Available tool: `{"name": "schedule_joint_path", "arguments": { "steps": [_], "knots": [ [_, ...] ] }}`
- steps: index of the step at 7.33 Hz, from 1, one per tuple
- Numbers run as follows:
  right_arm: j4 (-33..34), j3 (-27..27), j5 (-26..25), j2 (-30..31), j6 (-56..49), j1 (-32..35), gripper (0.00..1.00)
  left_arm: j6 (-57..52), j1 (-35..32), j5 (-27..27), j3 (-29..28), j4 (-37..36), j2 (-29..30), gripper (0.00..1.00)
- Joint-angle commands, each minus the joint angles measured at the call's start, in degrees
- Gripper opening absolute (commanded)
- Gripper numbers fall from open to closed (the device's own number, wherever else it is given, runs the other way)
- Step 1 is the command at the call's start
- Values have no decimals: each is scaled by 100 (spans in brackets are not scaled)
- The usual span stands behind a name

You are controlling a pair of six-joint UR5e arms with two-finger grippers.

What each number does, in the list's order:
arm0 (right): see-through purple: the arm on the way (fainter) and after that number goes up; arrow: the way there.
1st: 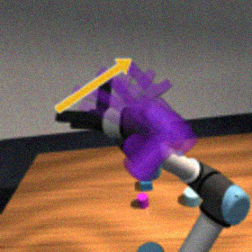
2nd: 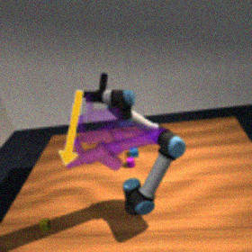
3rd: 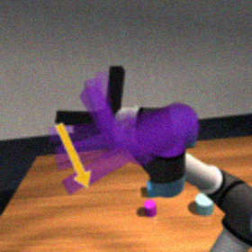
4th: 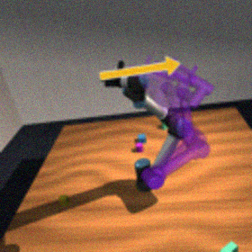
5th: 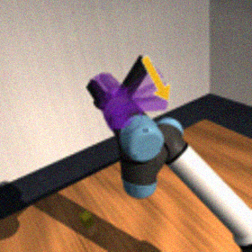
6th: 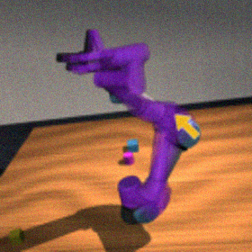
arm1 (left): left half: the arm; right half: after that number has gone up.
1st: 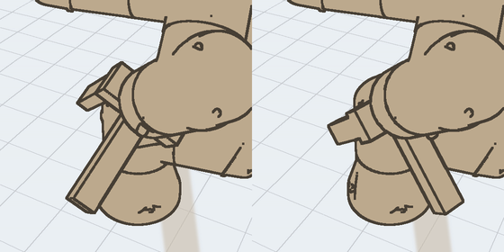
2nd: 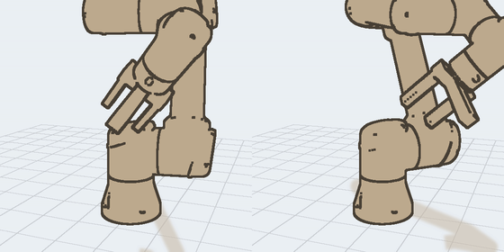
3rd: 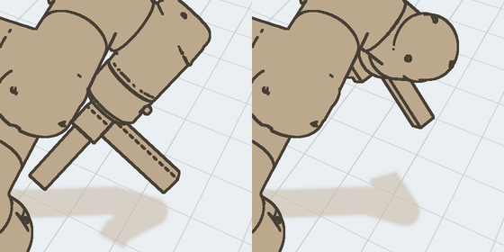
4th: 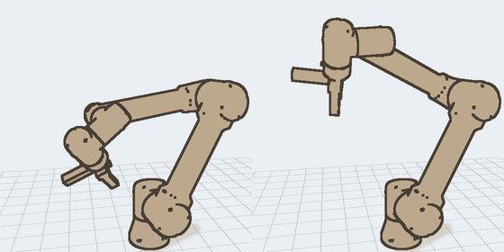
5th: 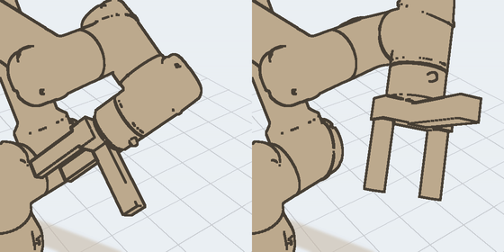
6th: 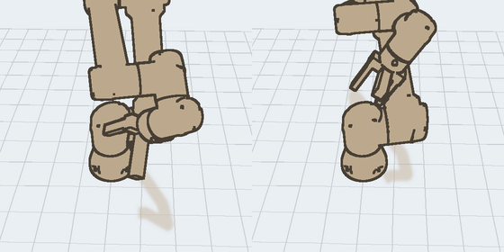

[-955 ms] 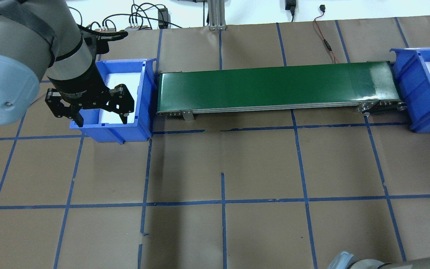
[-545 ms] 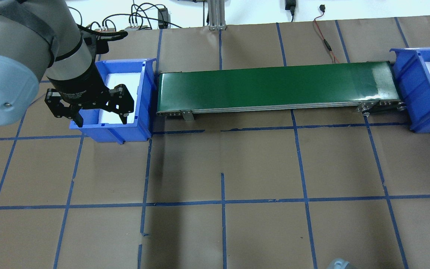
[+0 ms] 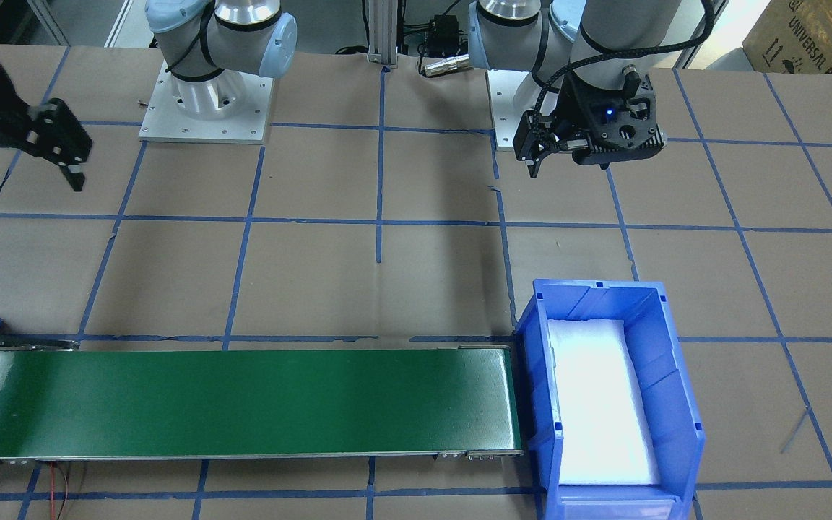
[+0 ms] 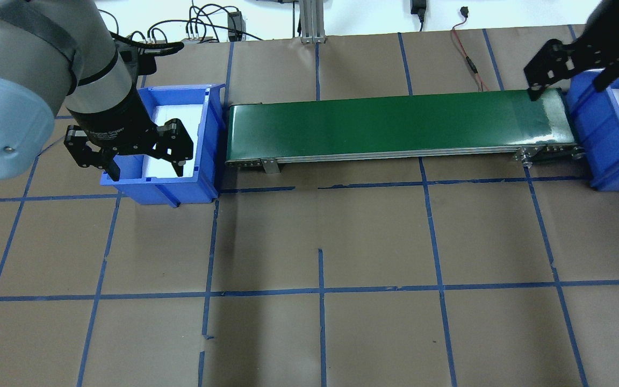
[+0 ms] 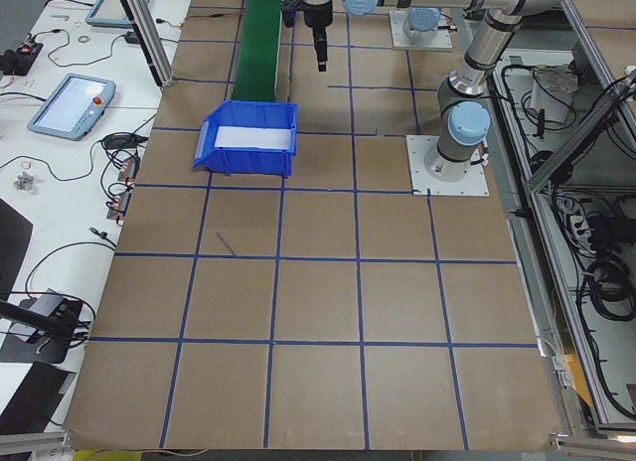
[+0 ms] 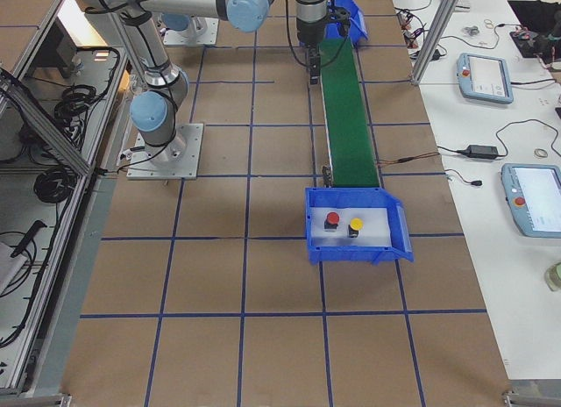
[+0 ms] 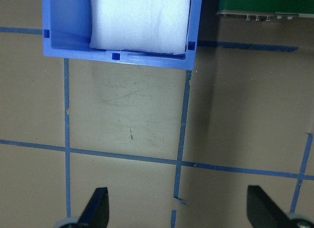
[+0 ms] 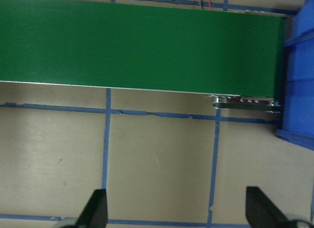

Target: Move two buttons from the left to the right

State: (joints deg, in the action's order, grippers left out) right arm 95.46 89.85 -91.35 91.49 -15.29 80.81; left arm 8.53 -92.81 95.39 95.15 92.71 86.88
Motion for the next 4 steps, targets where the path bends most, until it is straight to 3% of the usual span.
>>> {"name": "schedule_joint_path", "arguments": {
  "steps": [1, 4],
  "knots": [
    [341, -194, -58, -401, 307, 952, 100, 51, -8, -3, -162, -50, 109, 100],
    [96, -161, -67, -403, 413, 998, 100, 324, -323, -346, -611, -42, 216, 100]
  ]
}}
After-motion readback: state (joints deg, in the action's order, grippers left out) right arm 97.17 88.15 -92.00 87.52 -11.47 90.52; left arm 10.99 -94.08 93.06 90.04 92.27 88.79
